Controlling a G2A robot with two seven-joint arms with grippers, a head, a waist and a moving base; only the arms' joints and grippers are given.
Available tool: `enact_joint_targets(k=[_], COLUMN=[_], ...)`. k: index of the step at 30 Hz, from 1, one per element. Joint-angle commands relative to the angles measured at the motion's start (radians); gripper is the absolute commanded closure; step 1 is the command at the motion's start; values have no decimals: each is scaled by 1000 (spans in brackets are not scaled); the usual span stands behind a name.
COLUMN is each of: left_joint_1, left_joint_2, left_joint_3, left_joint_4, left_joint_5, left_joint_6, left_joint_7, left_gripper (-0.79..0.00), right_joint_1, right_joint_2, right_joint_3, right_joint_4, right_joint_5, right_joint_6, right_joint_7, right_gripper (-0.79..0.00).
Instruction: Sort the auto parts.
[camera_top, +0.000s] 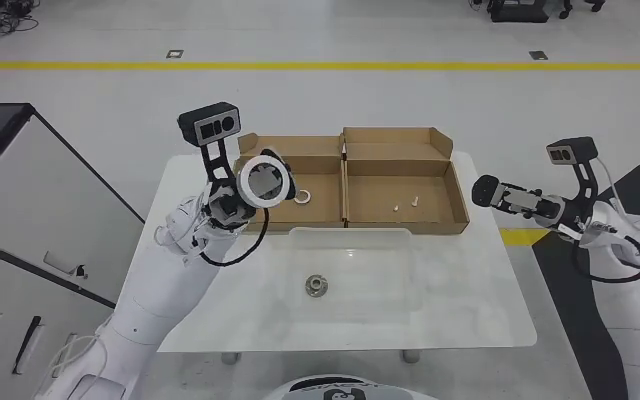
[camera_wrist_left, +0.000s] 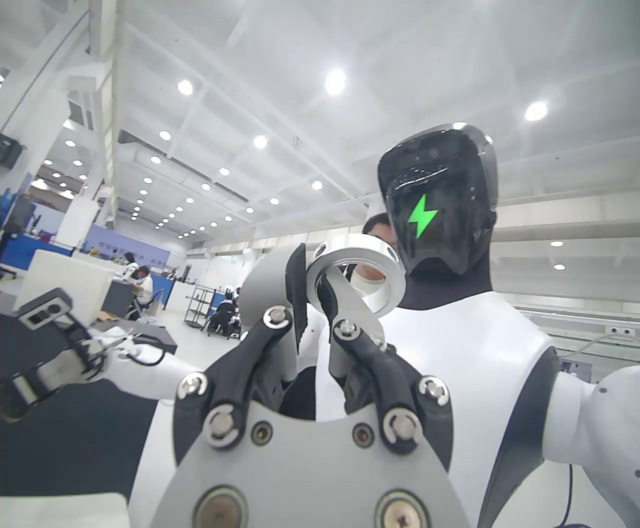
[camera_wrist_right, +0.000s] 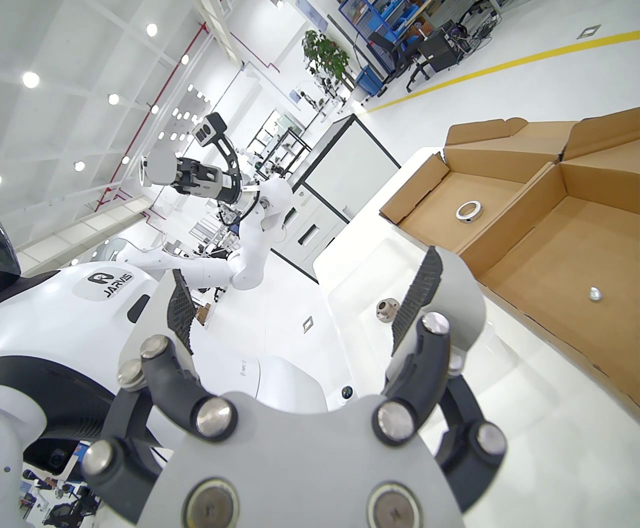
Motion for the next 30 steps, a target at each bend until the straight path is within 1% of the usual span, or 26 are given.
enact_joint_targets(k=[1,2,6,14,15,17,18,20,21,22,23,24,25,28,29,30], left_joint_1=[-19,-36,-60,-60,-58,-61,-60,-74,-75,-78,-89,-91,-97,-102,-112,-112], left_joint_2=[-3,-4,-16,-18,-17,-16,-17,-17,-18,-18,-17,-16,-14,-11,-8,-9], left_joint_3=[-4,-10,18,19,13,-10,-16,-23,-22,-24,-25,-23,-21,-7,1,5], left_joint_4=[29,45,52,54,61,71,76,71,69,75,69,68,72,73,67,67], left_joint_5=[53,112,183,193,220,332,387,501,514,550,625,654,729,813,859,855], left_joint_6=[34,64,109,116,137,204,253,331,350,394,430,447,498,559,582,588], left_joint_7=[17,32,101,110,122,183,231,275,293,310,307,303,288,239,195,186], left_gripper=[0,0,0,0,0,0,0,0,0,0,0,0,0,0,0,0], right_joint_1=[0,0,0,0,0,0,0,0,0,0,0,0,0,0,0,0], right_joint_2=[0,0,0,0,0,0,0,0,0,0,0,0,0,0,0,0], right_joint_3=[0,0,0,0,0,0,0,0,0,0,0,0,0,0,0,0], right_joint_4=[0,0,0,0,0,0,0,0,0,0,0,0,0,0,0,0], right_joint_5=[0,0,0,0,0,0,0,0,0,0,0,0,0,0,0,0], right_joint_6=[0,0,0,0,0,0,0,0,0,0,0,0,0,0,0,0], right_joint_7=[0,0,0,0,0,0,0,0,0,0,0,0,0,0,0,0], right_gripper=[-785,-785,-785,-785,-785,-785,-785,-785,-785,-785,-785,-785,-785,-785,-785,-785])
